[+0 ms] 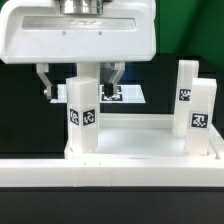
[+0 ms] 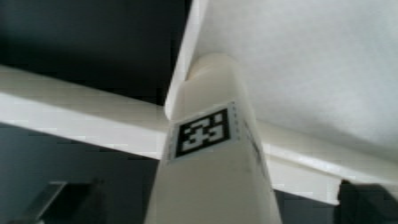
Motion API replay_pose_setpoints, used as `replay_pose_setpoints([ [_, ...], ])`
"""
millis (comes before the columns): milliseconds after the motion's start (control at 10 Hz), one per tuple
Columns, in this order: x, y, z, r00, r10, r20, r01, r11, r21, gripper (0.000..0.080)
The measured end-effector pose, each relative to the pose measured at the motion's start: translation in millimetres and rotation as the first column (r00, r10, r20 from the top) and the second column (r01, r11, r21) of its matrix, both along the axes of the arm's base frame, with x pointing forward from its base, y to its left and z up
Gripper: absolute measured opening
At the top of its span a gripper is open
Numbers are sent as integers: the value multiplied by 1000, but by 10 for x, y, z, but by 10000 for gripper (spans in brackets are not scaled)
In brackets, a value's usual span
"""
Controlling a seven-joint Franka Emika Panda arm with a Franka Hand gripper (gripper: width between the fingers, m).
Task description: Assemble desk
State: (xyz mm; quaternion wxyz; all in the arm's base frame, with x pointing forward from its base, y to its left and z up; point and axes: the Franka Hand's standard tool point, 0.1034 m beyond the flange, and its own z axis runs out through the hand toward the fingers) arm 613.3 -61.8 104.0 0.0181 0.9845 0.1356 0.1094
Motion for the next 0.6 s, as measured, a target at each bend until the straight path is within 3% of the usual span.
replay_pose_setpoints([
  [100,-2,1,-4,1000,1,-1,-1,1000,0,557],
  [200,-3,1,-7,1000,-1,-1,1,1000,0,557],
  [300,-4,1,-10,1000,-6,-2,6,1000,2,375],
  [400,-3,2,-8,1000,-27,-1,27,1000,6,289],
  [600,-9,-19,-17,992,-124,-1,124,991,40,289],
])
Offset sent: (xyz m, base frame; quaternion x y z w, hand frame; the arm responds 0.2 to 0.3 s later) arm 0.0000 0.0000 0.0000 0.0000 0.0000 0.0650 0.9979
